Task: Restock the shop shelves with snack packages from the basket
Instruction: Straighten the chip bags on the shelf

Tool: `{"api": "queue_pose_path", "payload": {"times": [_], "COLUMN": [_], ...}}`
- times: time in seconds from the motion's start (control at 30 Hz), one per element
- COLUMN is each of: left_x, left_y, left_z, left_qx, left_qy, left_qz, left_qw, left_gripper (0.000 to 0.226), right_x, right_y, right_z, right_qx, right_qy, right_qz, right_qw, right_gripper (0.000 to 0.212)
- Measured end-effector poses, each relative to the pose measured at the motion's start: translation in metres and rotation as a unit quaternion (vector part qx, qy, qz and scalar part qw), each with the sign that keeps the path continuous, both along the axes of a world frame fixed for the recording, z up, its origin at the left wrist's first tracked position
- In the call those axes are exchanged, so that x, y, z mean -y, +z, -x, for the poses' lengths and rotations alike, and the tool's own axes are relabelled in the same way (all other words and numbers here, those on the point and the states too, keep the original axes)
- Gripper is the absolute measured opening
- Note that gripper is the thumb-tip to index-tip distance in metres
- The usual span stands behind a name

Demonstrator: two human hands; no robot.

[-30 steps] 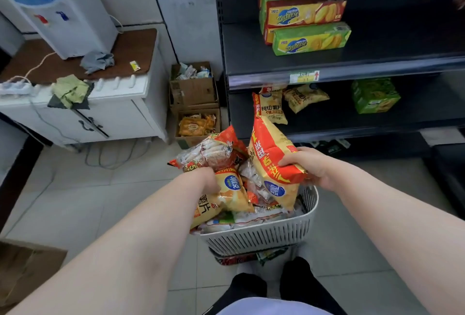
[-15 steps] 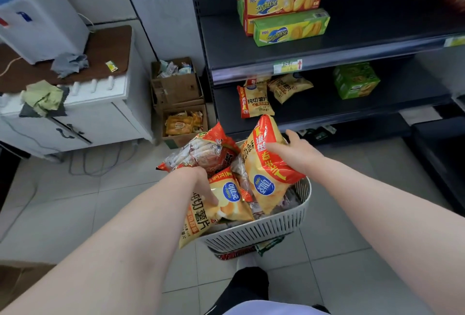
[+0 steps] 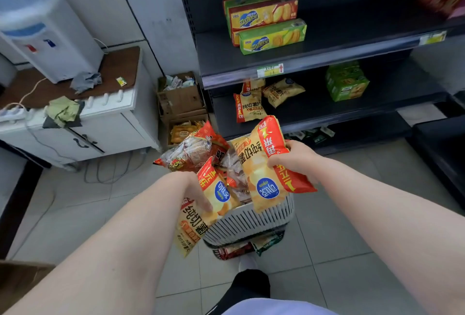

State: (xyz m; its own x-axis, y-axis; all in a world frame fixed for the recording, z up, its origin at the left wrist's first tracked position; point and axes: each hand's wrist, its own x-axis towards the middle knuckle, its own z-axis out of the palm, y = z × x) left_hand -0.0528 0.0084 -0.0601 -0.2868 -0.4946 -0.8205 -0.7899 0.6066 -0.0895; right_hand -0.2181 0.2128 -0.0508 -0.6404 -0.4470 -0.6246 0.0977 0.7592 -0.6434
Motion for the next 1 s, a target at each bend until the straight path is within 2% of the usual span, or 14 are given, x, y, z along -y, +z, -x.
{"api": "queue_pose_path", "payload": {"times": [0.17, 0.3, 0.47, 0.67, 0.83, 1.0], "left_x": [-0.038, -0.075, -0.133, -0.210, -0.280, -0.354], "left_y": [0.032, 0.052, 0.069, 0.076, 0.068, 0.055], "left_z": [-0.012, -0.010, 0.018, 0.076, 0.135, 0.199], "left_qx": [-0.109, -0.208, -0.313, -0.380, -0.411, -0.412], "left_qy": [0.071, 0.142, 0.227, 0.201, 0.167, 0.119], "left_qz": [0.041, 0.041, -0.035, -0.122, -0.199, -0.272], "left_qw": [0.991, 0.967, 0.922, 0.895, 0.874, 0.861], "left_gripper": [0.071, 0.067, 0.058, 0.075, 0.052, 0.049], "right_x": [-0.053, -0.104, -0.175, -0.257, -0.323, -0.387], "right_y": [0.008, 0.015, 0.023, 0.023, 0.031, 0.033], "right_z": [-0.010, -0.018, -0.022, -0.016, -0.003, 0.018], "right_qx": [0.029, 0.058, 0.093, 0.077, -0.032, -0.072], "right_qy": [-0.042, -0.098, -0.149, -0.285, -0.394, -0.465], "right_qz": [0.058, 0.115, 0.153, 0.181, 0.152, 0.135], "right_qw": [0.997, 0.987, 0.973, 0.938, 0.906, 0.872], "right_gripper": [0.060, 0.053, 0.051, 0.061, 0.069, 0.074]}}
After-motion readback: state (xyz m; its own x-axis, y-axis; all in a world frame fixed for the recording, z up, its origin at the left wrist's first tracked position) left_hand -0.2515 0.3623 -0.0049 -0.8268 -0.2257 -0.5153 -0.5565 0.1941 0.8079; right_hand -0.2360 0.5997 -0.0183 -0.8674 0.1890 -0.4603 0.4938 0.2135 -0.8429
